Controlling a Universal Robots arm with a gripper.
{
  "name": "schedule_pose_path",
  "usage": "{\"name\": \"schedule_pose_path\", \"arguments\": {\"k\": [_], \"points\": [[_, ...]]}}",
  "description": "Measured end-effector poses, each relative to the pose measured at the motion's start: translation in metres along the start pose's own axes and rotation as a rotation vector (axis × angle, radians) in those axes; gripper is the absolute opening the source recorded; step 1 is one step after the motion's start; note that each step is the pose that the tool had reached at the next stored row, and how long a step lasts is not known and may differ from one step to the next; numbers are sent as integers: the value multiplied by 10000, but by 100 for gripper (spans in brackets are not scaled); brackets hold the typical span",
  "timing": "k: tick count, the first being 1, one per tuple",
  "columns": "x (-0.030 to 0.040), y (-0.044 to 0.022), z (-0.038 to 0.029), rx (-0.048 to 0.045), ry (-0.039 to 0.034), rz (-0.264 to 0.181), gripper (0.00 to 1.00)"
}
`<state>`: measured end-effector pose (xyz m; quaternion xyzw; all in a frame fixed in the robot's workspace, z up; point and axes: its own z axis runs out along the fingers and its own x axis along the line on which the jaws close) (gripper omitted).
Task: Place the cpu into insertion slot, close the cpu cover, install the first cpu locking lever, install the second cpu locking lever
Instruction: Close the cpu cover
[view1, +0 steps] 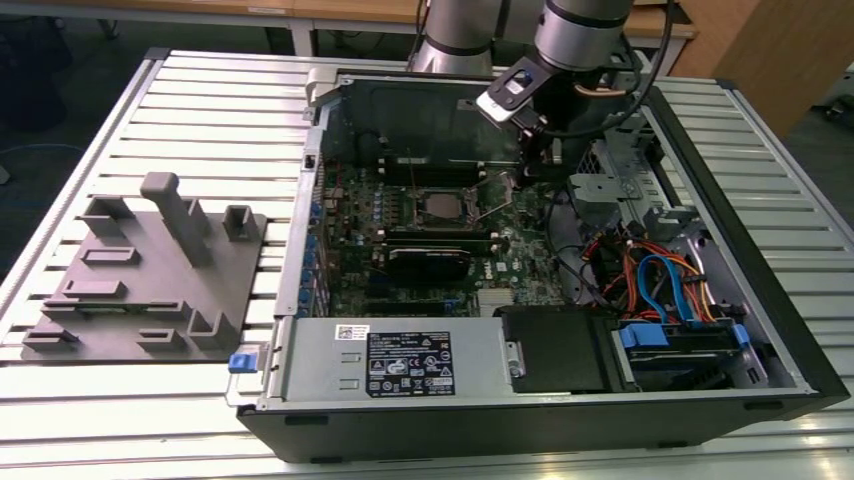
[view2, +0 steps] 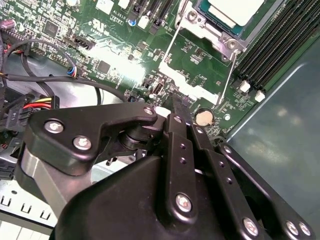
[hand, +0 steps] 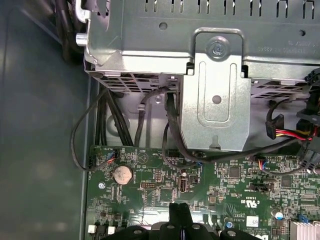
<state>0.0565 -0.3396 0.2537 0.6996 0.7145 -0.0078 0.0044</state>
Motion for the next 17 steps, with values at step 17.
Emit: {"name": "schedule_pose_path", "arguments": {"k": [17], "points": [[0,9,36,0,0,0,10]]}}
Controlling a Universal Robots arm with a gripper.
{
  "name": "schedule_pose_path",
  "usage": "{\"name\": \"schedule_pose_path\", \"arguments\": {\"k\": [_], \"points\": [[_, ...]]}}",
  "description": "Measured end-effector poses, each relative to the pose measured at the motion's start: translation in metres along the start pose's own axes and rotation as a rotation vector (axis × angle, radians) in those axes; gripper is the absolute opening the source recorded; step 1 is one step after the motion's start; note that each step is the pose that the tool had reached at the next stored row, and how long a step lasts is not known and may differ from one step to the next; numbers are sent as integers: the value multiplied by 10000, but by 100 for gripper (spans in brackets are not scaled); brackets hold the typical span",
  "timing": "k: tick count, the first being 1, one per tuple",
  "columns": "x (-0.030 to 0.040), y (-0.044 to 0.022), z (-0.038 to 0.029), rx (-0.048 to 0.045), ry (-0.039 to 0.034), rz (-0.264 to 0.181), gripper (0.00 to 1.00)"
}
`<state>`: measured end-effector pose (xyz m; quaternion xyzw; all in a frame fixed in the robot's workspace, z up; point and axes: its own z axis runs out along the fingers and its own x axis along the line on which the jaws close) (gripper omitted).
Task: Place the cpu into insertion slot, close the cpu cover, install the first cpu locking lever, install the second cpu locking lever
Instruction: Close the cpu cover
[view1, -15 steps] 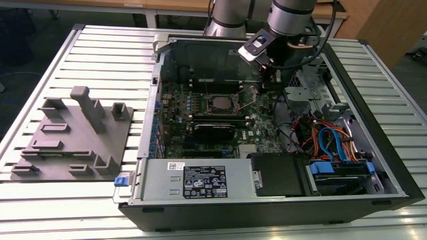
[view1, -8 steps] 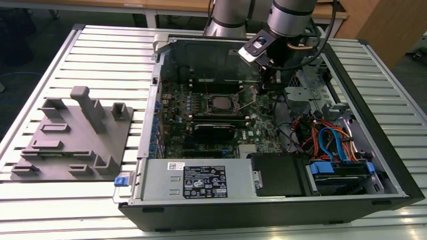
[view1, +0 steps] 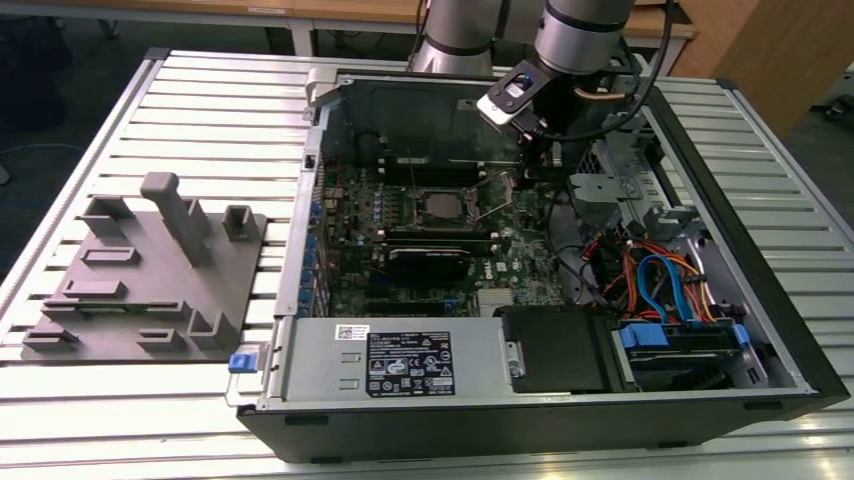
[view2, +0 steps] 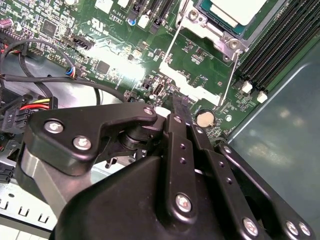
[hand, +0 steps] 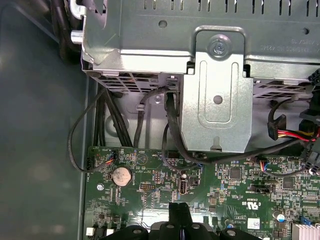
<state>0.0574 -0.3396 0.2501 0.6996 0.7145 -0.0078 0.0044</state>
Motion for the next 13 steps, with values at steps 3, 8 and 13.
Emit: {"name": "schedule_pose_path", "arguments": {"k": [3,8,13], "points": [[0,1,1,0,1,-1,10],[0,11,8,0,1,0,10],[3,27,53,0,38,-1,10]]}}
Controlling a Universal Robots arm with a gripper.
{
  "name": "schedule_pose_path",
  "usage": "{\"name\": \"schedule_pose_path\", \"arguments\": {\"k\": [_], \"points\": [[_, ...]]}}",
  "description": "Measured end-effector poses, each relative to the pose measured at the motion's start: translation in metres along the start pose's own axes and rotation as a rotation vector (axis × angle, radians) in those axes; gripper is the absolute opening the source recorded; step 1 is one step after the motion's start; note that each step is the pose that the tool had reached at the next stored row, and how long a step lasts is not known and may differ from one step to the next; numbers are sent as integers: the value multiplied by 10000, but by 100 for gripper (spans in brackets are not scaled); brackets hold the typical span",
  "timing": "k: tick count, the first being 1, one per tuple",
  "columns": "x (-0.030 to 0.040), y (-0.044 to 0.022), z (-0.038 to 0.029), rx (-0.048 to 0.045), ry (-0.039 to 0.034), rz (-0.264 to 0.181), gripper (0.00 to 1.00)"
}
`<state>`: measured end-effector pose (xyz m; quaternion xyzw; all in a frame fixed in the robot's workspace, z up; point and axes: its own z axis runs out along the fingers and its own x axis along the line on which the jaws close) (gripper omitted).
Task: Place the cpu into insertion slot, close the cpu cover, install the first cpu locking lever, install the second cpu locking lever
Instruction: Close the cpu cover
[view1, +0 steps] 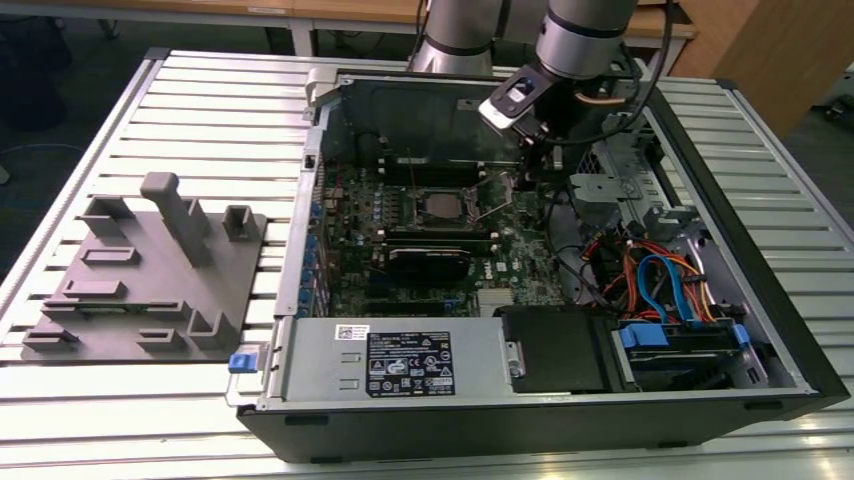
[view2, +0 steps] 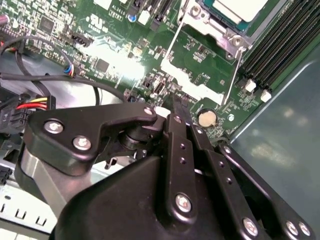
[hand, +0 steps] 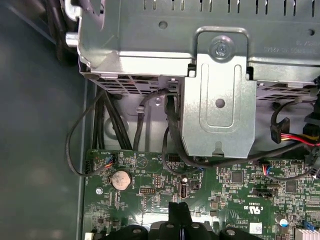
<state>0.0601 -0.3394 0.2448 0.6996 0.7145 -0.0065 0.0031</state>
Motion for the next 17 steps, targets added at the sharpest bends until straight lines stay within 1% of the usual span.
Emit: {"name": "schedule_pose_path", "arguments": {"k": [5,9,17], "points": [[2,-11,20,0,31,0,10],[4,-33,28,-1,57,0,10],[8,-70,28,-2,107,0,10]]}}
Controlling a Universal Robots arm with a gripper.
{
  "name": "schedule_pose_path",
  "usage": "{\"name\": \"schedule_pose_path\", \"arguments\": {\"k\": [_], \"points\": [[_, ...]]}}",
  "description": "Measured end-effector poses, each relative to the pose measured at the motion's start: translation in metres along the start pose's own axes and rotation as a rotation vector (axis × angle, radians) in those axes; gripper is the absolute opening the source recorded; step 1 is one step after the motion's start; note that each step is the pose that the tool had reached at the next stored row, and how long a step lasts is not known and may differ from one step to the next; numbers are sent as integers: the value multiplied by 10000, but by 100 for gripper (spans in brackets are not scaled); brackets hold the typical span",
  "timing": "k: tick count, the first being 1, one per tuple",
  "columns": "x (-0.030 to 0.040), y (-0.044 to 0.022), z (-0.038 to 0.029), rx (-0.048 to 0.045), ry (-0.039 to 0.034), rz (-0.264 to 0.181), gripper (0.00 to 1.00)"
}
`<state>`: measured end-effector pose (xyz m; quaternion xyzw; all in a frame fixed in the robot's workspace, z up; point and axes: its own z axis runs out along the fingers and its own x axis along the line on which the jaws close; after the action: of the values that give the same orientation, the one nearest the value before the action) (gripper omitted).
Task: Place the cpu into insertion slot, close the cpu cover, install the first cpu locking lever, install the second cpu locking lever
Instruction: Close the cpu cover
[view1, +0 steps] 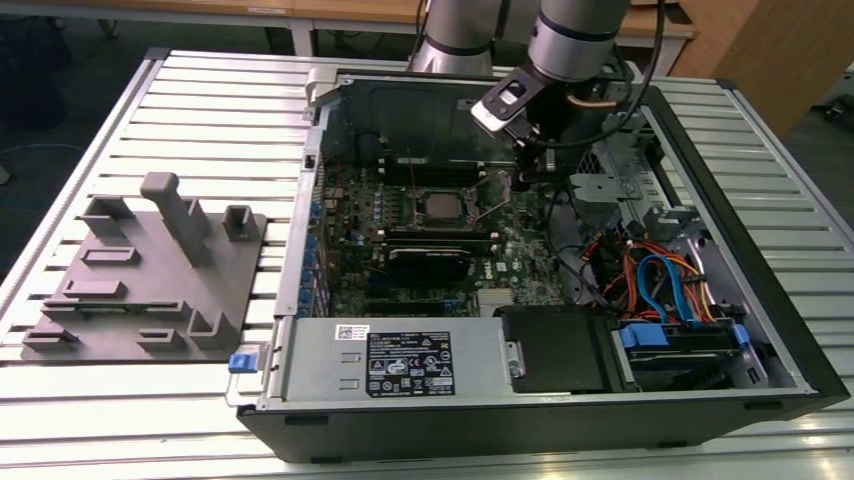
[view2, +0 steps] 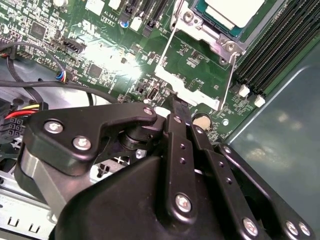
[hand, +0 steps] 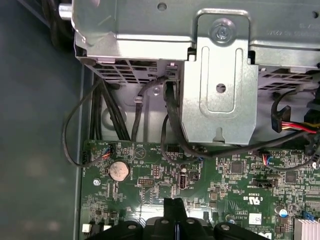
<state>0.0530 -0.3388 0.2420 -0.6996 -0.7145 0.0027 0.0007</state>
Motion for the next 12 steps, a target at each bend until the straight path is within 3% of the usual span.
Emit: {"name": "schedule_pose_path", "arguments": {"k": [12], "points": [[1,-67,1,0,7,0,10]]}}
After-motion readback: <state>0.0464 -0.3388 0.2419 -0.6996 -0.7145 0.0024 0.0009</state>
